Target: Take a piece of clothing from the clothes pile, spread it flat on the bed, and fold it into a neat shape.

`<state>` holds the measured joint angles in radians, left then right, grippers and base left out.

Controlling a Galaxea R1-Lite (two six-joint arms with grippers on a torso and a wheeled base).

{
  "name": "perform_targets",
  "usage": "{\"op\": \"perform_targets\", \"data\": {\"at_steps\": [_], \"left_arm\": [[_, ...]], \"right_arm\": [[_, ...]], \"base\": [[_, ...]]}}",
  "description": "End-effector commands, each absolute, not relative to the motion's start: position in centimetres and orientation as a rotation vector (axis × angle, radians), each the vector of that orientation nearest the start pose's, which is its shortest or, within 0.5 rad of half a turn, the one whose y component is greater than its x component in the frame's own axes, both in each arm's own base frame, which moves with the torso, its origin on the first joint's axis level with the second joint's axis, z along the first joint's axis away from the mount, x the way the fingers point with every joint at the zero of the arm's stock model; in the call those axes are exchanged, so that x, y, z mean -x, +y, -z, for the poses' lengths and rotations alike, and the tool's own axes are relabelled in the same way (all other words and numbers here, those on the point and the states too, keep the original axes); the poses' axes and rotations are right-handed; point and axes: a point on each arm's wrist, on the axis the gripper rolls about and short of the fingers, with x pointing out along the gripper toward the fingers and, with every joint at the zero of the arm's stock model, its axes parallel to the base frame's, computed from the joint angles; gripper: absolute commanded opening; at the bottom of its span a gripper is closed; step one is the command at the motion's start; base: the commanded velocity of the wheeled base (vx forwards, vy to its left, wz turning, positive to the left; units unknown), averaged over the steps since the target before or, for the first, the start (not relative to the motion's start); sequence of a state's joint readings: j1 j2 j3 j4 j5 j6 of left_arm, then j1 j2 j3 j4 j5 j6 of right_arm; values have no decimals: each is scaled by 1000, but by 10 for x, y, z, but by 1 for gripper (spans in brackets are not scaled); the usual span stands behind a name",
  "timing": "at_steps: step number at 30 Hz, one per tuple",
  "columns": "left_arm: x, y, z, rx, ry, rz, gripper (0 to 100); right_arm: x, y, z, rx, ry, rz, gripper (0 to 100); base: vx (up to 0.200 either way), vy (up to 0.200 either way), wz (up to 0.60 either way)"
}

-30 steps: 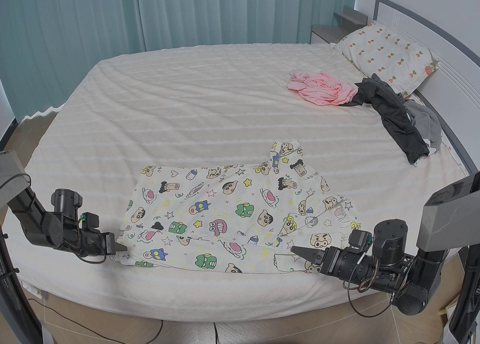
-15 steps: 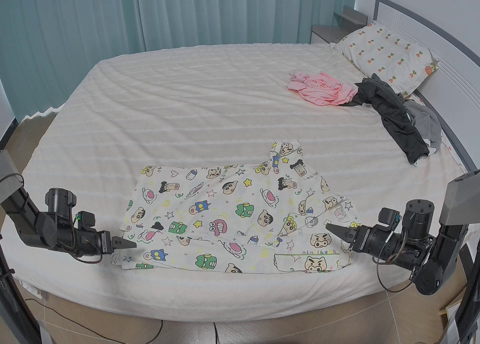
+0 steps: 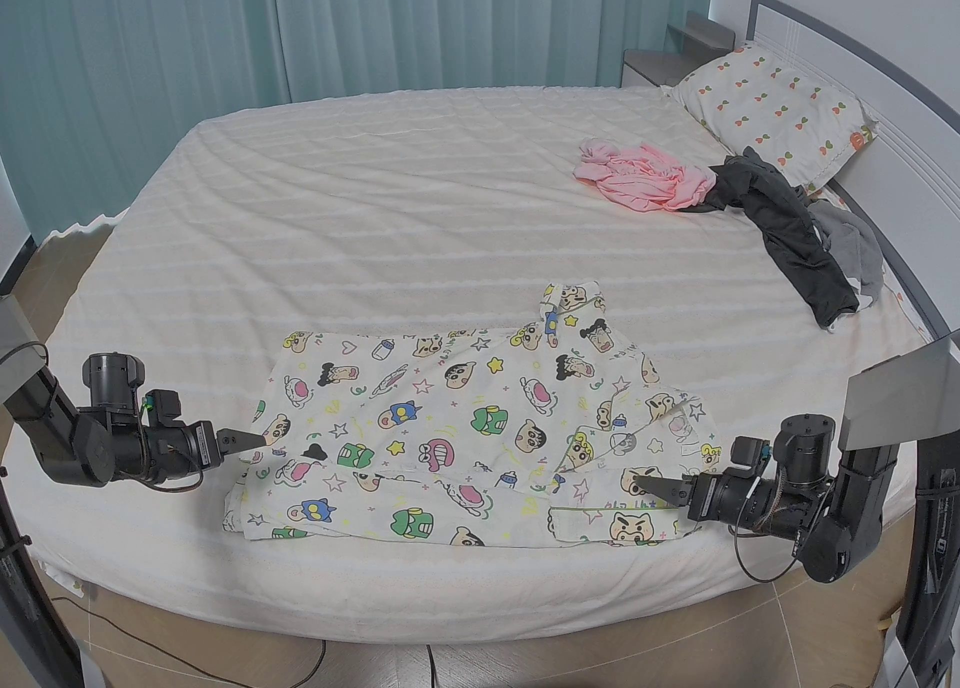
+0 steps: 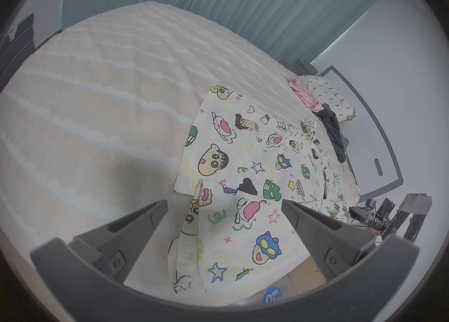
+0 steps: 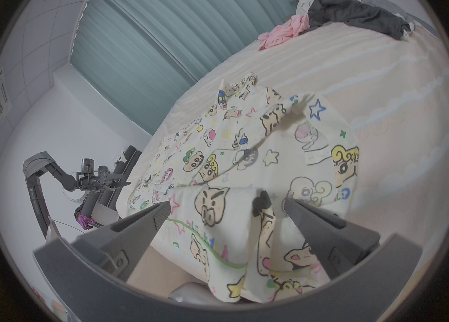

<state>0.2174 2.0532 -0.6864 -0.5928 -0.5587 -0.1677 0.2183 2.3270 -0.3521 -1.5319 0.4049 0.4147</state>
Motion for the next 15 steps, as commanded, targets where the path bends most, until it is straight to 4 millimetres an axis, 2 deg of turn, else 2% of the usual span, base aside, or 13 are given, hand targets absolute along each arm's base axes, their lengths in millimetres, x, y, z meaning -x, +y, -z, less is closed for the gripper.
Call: {"op": "perform_targets", "data": {"at_steps": [1, 5, 10, 11, 15], "left_arm": [[-318, 58, -33, 459, 764, 262, 100], [-315, 57, -32, 460, 773, 262, 100], [-311, 56, -30, 463, 784, 261, 100], [-311, 56, -30, 463, 784, 261, 100], [-311, 56, -30, 463, 784, 261, 100]], "right_arm": [[-296, 74, 23, -437, 580, -509, 100], [-309, 76, 23, -414, 581, -519, 100], [-311, 78, 23, -386, 595, -562, 100], [-309, 78, 22, -387, 597, -578, 0], [-309, 75, 21, -399, 598, -606, 0]], "base": [[0, 0, 0], [0, 0, 0], [0, 0, 0], [0, 0, 0], [0, 0, 0]]}}
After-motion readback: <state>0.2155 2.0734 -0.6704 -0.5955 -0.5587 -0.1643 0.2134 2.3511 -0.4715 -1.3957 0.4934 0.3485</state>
